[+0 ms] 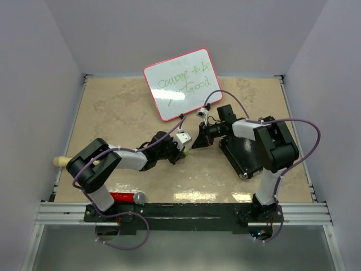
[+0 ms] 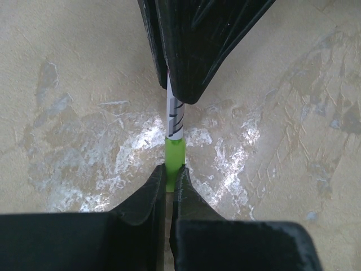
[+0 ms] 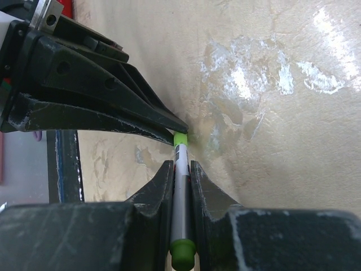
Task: Write a sentence on the whiteboard
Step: Place the whiteboard marker at the center of the board.
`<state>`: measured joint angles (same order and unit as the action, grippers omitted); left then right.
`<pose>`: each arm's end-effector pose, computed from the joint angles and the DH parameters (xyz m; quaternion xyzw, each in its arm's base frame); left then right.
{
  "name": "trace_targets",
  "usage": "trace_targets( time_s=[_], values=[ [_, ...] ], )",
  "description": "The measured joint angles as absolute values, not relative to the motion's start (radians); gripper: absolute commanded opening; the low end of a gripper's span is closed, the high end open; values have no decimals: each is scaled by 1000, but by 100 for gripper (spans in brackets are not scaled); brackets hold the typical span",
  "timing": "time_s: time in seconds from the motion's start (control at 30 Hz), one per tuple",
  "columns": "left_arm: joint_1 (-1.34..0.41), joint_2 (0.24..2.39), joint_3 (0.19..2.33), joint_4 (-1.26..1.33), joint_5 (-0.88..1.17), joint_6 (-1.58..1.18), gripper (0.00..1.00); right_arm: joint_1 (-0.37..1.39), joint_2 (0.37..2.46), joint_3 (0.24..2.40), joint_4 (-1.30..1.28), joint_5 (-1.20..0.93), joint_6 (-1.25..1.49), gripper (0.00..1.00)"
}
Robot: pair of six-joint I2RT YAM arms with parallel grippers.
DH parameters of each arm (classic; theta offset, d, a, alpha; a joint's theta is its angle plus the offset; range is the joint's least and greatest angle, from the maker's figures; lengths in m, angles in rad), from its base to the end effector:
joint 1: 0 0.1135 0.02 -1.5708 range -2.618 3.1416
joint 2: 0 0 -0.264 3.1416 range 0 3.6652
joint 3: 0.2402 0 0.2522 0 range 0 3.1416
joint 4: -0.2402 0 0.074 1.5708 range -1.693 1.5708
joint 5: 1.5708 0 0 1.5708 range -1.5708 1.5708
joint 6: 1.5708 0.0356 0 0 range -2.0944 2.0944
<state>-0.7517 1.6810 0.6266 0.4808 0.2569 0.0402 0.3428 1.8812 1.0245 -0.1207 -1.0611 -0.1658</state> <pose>0.2226 -0.2205 0.1337 0.3925 0.7800 -0.2706 0.4054 0.3263 0.1494 0.1433 -0.3507 0.7611 0.5043 0.2084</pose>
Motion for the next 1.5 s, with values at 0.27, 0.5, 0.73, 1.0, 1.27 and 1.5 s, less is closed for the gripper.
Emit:
trace_targets(
  time_s=[0.27,0.5,0.73,1.0,1.27,1.5],
  values=[
    [-745,1687,637,485,227,28,0,352,1914,1072,-135,-1056,-165,0],
    [-735,1708,701,410,201,28,5,352,1923,1111,-152,-1020,-173,1],
    [-743,1581,626,366,170,-12,52,397,1986,1205,-265,-1032,-208,8],
    [-751,1128,591,242,75,-74,100,418,2078,1319,-398,-1084,-279,53],
    [-678,848,611,-10,-89,-233,100,389,2031,1409,-559,-900,-419,82],
    [-556,702,714,-198,-83,-336,100,298,1613,1390,-539,-652,-476,96]
  ],
)
